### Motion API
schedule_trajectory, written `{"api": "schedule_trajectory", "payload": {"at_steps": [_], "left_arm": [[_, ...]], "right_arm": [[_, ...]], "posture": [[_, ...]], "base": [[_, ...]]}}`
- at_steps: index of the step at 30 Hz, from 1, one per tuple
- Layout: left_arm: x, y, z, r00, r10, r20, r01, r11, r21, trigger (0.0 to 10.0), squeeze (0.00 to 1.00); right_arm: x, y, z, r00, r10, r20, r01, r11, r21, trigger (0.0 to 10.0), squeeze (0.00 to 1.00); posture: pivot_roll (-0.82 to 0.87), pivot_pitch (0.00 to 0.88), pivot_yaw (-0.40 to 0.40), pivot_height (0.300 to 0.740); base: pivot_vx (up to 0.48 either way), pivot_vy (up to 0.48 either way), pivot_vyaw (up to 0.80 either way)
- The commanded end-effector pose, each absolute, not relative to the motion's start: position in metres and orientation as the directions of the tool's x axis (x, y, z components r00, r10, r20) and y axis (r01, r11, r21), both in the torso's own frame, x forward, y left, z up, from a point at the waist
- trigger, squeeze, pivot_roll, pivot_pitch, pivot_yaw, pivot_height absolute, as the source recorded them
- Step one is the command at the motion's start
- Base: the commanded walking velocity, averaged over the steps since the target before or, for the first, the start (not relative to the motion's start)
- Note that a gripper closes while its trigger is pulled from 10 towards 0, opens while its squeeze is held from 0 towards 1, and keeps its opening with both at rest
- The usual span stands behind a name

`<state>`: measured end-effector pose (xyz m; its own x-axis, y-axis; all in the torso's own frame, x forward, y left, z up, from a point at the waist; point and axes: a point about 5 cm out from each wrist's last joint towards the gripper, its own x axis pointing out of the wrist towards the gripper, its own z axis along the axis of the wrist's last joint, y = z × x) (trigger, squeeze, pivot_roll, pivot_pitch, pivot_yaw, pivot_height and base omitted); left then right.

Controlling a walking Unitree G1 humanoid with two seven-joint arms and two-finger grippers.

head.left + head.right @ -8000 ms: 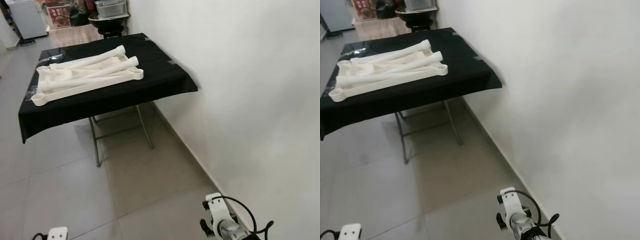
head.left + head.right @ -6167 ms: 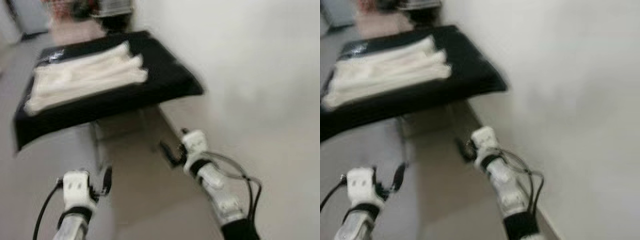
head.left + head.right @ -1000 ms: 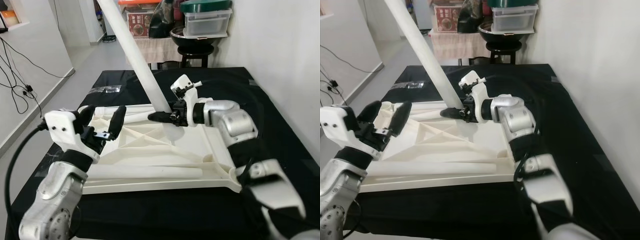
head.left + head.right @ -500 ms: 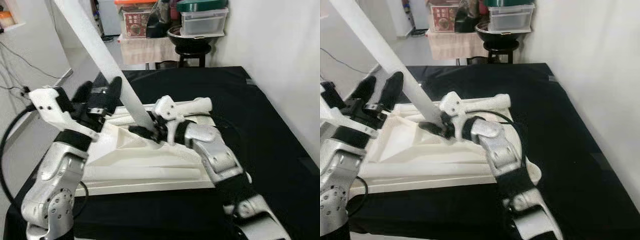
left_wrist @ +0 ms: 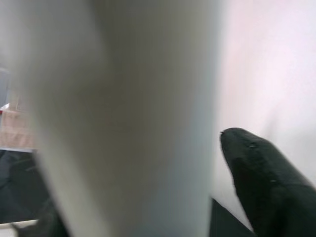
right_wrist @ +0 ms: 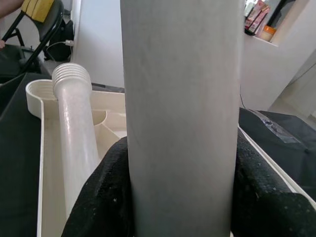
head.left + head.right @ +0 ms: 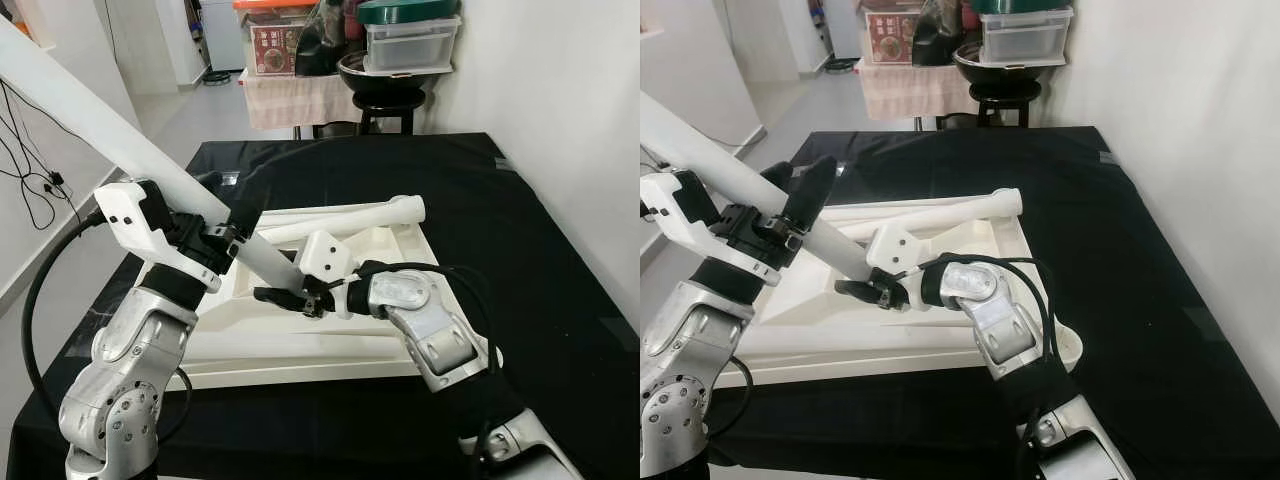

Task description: Building children table

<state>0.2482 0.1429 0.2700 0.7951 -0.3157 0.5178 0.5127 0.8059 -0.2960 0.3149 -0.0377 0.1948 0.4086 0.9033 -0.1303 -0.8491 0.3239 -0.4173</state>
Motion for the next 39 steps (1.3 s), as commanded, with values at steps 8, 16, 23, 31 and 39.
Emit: {"api": "schedule_trajectory", "payload": {"at_steps": [8,16,23,31,39], "left_arm": [[0.246,0.140,0.276,0.752,-0.377,0.541,0.567,0.788,-0.239,0.0,0.00],[0.250,0.136,0.279,0.734,-0.413,0.540,0.586,0.787,-0.194,0.0,0.00],[0.252,0.133,0.278,0.730,-0.420,0.539,0.595,0.779,-0.199,0.0,0.00],[0.252,0.126,0.276,0.717,-0.439,0.541,0.618,0.760,-0.202,0.0,0.00],[0.252,0.127,0.277,0.713,-0.440,0.546,0.620,0.759,-0.198,0.0,0.00]], "right_arm": [[0.323,-0.027,0.194,0.485,0.868,-0.107,-0.814,0.403,-0.418,10.0,0.00],[0.332,-0.017,0.194,0.561,0.824,-0.081,-0.794,0.508,-0.334,10.0,1.00],[0.333,-0.010,0.199,0.579,0.814,-0.050,-0.781,0.536,-0.321,10.0,1.00],[0.326,0.008,0.198,0.543,0.838,-0.053,-0.806,0.503,-0.312,0.0,0.00],[0.331,0.003,0.197,0.565,0.822,-0.066,-0.792,0.518,-0.323,0.0,0.00]], "posture": [[-0.08,0.000,0.064,0.740],[-0.08,0.000,0.075,0.740],[-0.08,0.000,0.077,0.740],[-0.07,0.000,0.079,0.740],[-0.08,0.000,0.076,0.740]], "base": [[0.000,0.000,0.00],[0.000,0.000,0.00],[0.000,0.000,0.00],[0.000,0.000,0.00],[0.000,0.000,0.00]]}}
